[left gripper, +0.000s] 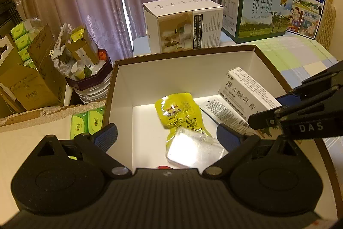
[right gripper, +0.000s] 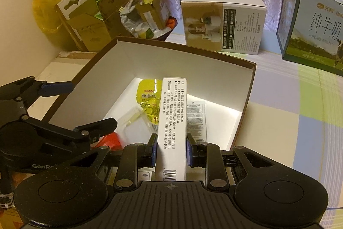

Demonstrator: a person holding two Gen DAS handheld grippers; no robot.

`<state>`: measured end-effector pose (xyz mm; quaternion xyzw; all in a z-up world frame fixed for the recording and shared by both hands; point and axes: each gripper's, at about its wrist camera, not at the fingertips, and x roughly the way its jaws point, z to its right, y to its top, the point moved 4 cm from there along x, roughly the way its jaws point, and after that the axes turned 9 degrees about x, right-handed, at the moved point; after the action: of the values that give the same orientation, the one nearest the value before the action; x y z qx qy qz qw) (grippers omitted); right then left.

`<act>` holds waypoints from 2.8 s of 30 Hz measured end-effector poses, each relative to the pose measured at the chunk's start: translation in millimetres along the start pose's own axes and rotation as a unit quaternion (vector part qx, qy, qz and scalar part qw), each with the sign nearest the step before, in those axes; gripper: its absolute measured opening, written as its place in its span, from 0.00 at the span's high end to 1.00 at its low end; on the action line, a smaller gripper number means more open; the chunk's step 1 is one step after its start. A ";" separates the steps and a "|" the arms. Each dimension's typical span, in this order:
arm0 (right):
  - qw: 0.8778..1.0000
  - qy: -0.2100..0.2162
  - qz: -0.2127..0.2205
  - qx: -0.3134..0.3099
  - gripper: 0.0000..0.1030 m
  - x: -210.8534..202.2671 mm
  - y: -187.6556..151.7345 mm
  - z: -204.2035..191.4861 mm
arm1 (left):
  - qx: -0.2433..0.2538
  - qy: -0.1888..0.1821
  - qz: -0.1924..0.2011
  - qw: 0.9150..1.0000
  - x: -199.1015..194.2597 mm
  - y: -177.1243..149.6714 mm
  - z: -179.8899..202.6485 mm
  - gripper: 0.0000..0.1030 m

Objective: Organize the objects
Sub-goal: 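Lower both held boxes into the shoebox and open both tools, then withdraw both tools from the shoebox toward the white towel and pill bottle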

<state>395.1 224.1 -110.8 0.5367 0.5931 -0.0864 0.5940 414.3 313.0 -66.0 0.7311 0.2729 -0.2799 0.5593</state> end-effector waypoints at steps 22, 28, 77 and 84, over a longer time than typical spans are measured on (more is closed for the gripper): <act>0.999 0.025 0.028 -0.006 0.56 -33.2 -13.7 -3.0 | -0.039 -0.001 0.005 0.999 -44.6 -14.6 0.6 0.03; 0.999 0.035 0.036 -0.004 0.53 -51.9 -23.8 -4.5 | -0.053 0.004 0.010 0.999 -63.6 -18.1 1.7 0.03; 0.995 0.078 0.064 -0.016 0.43 -202.4 -140.1 45.1 | -0.118 0.017 0.035 0.992 -195.7 -56.4 133.3 0.01; 0.996 0.071 0.049 -0.005 0.43 -220.0 -163.1 87.4 | -0.117 0.003 0.024 0.993 -196.3 -52.7 178.9 0.01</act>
<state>266.1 -24.7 -47.1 0.5666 0.6071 -0.0162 0.5569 221.9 134.5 0.2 0.6677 0.2883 -0.2301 0.6465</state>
